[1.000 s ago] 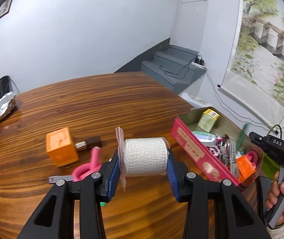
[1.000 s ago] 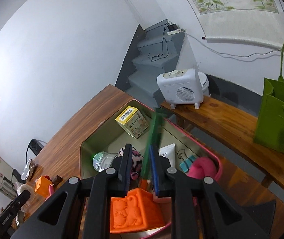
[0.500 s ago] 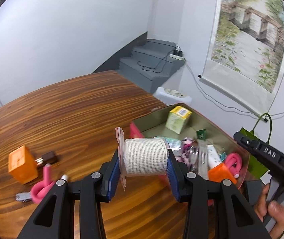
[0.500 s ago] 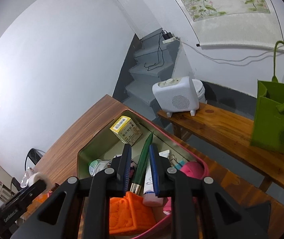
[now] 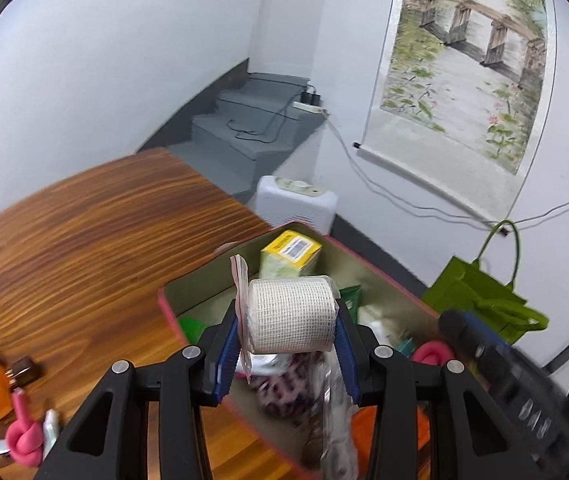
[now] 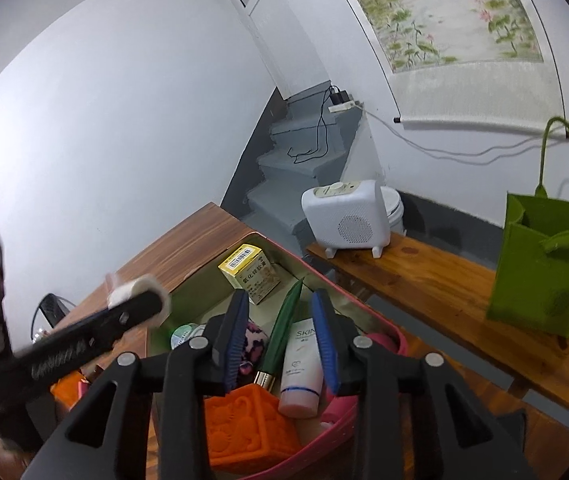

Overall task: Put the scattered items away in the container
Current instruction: 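Open both tools to drop the tape roll and tube into the tin, then move both tools back toward the orange cube and pink toy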

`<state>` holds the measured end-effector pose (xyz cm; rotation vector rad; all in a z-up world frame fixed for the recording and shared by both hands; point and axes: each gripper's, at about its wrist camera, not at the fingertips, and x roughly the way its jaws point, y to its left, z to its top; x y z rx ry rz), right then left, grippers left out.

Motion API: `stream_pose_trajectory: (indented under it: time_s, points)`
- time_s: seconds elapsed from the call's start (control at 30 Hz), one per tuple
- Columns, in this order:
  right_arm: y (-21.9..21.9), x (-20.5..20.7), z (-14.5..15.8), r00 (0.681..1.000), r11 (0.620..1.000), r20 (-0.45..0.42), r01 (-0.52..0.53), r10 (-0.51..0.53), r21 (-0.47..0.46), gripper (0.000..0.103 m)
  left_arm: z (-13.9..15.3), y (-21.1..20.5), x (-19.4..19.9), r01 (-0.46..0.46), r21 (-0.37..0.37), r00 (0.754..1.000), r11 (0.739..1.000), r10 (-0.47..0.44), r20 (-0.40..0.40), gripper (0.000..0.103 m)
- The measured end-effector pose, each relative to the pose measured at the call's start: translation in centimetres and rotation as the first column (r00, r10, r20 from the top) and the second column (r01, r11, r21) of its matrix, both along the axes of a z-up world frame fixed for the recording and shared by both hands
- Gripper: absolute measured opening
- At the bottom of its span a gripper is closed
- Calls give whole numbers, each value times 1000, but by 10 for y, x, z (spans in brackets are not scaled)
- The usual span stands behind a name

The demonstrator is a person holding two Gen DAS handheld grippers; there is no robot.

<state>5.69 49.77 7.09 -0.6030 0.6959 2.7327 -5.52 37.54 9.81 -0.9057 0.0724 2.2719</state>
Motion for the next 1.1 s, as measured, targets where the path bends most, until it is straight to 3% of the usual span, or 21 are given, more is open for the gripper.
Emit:
stream_pose_trajectory:
  time_s: [0.03,0.1,0.4,0.67,1.1]
  points:
    - [-1,0,0,1000,1000,-1,-2,2,6,40,0,2,-3,-3,8,1000,1000,3,14,72]
    - [-2,0,0,1000,1000,-2,-1,1,13,46,0,2,-7,-12,33,1000,999,11,21,90]
    - [0,1,-1,1000,1000,-4,14,-14,25,59,-2,-12,-7,-52,28,998,998,51,30,90]
    - [-3,1,-2,1000,999,-6,16,-16,45,62,-7,-25,0,-87,-23,996,996,87,14,90]
    - [-36,8,8,998,976,-56,26,-14,218,69,-7,-92,10,-204,-49,979,978,205,6,90]
